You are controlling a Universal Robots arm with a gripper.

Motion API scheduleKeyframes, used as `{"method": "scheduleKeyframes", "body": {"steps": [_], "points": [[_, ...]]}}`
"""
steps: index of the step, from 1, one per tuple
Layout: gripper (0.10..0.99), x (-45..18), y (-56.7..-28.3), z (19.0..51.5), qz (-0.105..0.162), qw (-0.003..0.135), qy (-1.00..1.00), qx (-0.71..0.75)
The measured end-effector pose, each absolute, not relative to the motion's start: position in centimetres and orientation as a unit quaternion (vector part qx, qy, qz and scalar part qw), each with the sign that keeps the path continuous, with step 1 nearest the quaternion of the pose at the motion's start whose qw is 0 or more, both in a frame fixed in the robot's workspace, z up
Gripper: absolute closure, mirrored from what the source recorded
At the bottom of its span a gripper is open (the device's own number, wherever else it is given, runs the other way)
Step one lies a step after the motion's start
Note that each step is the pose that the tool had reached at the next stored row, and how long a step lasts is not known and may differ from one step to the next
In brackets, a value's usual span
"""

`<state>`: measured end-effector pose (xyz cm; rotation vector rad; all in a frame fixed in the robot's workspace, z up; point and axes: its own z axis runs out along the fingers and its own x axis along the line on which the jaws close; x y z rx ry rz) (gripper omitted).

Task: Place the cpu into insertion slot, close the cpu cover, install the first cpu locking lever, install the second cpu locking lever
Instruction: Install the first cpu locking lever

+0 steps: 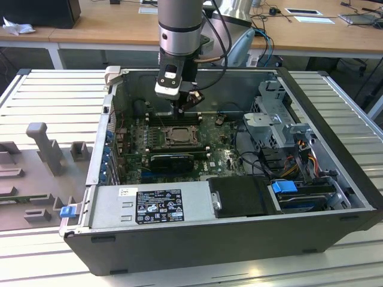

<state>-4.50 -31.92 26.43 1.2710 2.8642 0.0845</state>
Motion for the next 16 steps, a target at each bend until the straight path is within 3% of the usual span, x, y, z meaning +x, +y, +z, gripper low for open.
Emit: {"method": "scheduleKeyframes", "body": {"steps": [16], "points": [[0.980,-4.54,-31.92,26.43,0.027,0.002,0.933,0.360]]}}
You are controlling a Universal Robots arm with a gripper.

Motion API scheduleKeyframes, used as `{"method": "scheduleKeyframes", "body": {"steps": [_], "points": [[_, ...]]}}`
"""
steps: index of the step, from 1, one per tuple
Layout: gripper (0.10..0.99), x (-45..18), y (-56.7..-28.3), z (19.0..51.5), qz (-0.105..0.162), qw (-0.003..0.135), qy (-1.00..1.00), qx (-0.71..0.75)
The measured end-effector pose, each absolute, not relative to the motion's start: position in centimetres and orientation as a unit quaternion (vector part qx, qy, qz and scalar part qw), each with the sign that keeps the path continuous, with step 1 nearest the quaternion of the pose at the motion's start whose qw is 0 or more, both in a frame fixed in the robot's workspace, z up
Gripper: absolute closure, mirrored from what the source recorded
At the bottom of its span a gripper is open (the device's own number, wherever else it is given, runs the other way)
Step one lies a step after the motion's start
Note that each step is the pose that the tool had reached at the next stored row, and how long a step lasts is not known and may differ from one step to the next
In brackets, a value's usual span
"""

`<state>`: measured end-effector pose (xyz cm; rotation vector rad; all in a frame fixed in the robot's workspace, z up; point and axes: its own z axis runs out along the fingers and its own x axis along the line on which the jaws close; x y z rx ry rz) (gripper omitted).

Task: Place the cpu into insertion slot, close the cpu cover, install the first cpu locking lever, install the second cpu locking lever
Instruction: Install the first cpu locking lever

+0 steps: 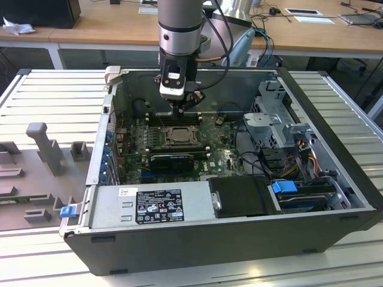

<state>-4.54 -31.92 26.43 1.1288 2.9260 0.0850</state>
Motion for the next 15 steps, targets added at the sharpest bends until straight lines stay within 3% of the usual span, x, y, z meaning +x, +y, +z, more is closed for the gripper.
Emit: {"method": "scheduleKeyframes", "body": {"steps": [15], "points": [[0.980,-4.54,-31.92,26.43,0.027,0.001,0.945,0.327]]}}
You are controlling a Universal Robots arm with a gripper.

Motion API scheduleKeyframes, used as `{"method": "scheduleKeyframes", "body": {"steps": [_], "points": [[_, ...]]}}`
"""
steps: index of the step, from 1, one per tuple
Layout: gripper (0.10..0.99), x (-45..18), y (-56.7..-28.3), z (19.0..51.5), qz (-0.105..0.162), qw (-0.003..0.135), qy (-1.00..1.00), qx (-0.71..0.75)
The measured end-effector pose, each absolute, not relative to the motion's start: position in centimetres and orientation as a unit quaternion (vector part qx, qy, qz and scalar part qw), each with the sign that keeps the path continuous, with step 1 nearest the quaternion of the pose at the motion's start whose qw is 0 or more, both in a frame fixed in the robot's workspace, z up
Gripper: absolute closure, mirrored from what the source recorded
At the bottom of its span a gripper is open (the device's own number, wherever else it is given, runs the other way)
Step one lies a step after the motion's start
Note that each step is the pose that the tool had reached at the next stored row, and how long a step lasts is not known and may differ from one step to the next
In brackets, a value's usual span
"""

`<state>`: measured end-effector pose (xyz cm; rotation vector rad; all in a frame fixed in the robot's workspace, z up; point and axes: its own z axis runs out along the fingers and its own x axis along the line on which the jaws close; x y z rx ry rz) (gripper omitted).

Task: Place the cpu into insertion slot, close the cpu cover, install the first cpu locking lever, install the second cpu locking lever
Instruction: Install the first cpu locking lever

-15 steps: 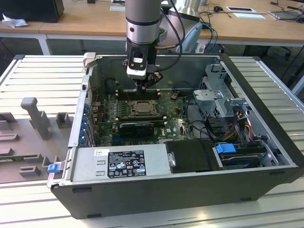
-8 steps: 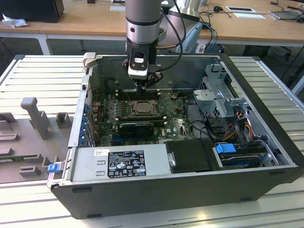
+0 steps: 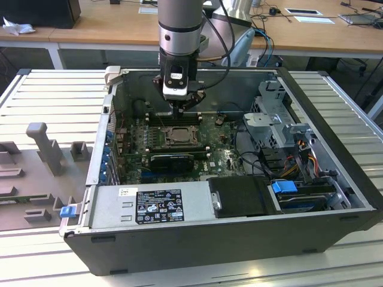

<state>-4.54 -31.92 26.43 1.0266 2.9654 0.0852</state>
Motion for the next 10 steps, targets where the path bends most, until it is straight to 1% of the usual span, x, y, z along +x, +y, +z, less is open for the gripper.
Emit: {"method": "scheduleKeyframes", "body": {"steps": [10], "points": [[0.980,-4.88,-31.92,26.43,0.027,0.000,0.957,0.288]]}}
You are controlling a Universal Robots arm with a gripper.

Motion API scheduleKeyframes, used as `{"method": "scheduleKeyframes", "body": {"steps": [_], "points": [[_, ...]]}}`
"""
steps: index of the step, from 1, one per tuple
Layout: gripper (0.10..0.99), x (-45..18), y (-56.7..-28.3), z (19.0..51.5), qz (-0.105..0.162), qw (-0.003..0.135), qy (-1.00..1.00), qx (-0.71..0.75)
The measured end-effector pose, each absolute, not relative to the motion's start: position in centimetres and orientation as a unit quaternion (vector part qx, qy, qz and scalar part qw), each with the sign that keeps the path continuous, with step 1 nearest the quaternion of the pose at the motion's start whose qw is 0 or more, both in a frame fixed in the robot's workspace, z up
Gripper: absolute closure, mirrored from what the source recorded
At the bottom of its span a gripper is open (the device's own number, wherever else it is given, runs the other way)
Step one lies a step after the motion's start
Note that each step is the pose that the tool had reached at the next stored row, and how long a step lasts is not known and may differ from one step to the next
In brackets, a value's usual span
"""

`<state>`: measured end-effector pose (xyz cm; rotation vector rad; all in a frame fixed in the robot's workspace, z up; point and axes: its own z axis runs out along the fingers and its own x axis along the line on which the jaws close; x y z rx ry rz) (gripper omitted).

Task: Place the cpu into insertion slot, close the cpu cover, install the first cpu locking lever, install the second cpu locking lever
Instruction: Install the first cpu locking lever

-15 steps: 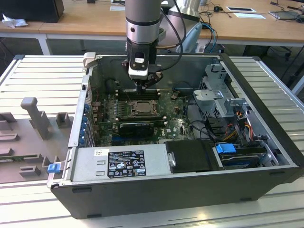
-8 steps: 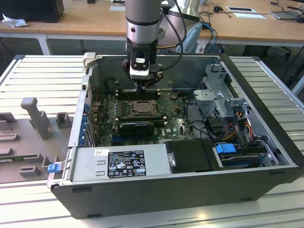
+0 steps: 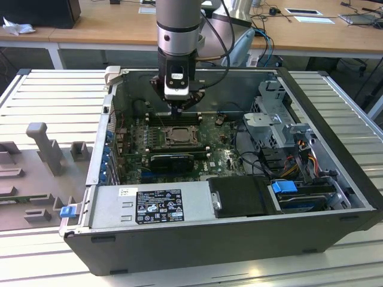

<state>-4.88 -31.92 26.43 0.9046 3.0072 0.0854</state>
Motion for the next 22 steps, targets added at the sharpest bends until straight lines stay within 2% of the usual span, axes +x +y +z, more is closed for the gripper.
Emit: {"method": "scheduleKeyframes", "body": {"steps": [22], "points": [[0.980,-4.90,-31.93,26.43,0.027,-0.003,0.984,0.178]]}}
